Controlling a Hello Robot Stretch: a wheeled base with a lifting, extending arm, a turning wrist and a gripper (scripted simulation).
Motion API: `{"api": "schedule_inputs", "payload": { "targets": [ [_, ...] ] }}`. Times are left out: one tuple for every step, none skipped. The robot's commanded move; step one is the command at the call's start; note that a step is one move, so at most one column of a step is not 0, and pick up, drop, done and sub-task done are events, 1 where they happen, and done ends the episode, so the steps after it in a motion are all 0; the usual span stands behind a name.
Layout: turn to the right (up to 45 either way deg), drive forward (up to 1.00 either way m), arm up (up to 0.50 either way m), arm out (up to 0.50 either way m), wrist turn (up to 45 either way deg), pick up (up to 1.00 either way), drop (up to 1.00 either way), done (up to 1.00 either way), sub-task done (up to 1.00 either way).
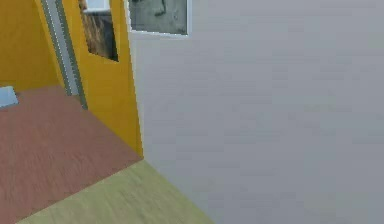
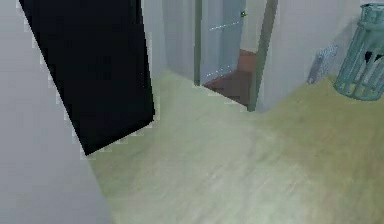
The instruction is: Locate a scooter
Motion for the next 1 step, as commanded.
{"api": "schedule_inputs", "payload": {
  "targets": [
    [-30.0, 0.00, 0.00, 0.00, 0.0, 0.00, 0.00, 0.00, 0.00]
  ]
}}
